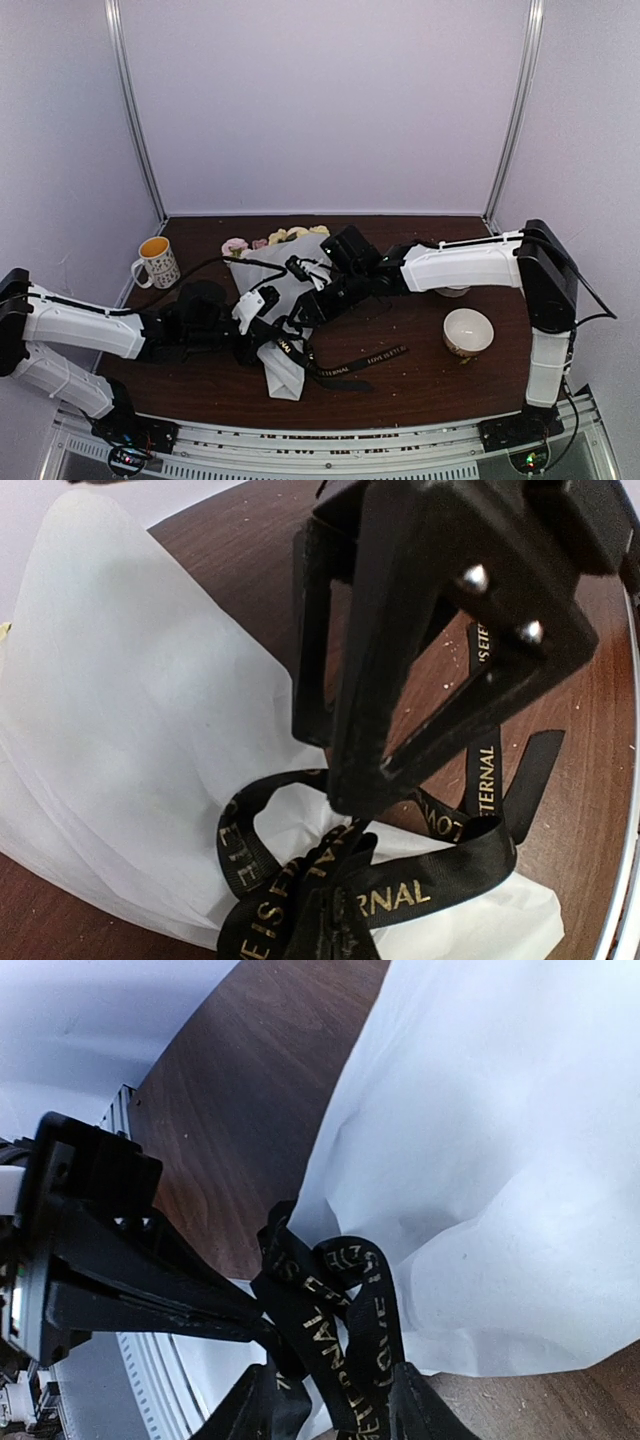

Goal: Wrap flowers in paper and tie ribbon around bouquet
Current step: Pass from the right arm to the left, then cross the half-tied ribbon over the folded bouquet.

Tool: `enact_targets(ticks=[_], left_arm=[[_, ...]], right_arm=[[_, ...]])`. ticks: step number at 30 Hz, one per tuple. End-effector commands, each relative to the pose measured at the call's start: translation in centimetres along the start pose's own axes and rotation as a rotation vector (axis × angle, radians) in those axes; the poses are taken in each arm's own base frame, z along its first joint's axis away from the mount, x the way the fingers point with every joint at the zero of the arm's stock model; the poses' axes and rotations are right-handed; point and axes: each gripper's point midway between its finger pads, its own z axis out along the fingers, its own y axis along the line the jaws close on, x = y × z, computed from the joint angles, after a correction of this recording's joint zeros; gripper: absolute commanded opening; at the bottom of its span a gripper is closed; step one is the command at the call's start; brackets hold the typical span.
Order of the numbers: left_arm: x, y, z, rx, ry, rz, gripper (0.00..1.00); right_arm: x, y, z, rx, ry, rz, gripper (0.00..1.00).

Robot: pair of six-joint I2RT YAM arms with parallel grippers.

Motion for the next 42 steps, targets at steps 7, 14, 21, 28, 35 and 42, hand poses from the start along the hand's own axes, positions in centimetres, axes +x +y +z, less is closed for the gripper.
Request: enact_targets(ticks=[7, 14, 21, 28, 35, 42], left_arm=[[-1.2, 0.0, 0.8, 0.002, -0.015, 0.013, 0.0], [-1.2, 0.0, 0.8, 0.0, -0.017, 0.017, 0.0], [-0.8, 0.4, 0.9, -0.021, -0.009, 0.02, 0.0], [-0.6, 1.0, 1.3, -0.042, -0.009, 0.01, 0.0], [0.1, 0.9, 2.3, -0.031, 0.02, -0.006, 0.0], [0.3, 0.8, 2.0, -0.026, 0.022, -0.011, 0.0]], right_arm=[[0.5, -1.6, 2.2, 0.072, 0.043, -0.025, 0.31], [-0.1, -2.0, 2.2, 0.096, 0.028, -0.025, 0.0], [-0.8, 0.0, 1.2, 0.04, -0.005, -0.047, 0.0], [-0.1, 3.6, 0.0, -0.123, -0.053, -0.041, 0.0], [1.0, 6.0, -0.1, -0.242, -0.021, -0.069, 0.1], [-0.4, 3.5, -2.8, -0.133, -0.018, -0.13, 0.41]])
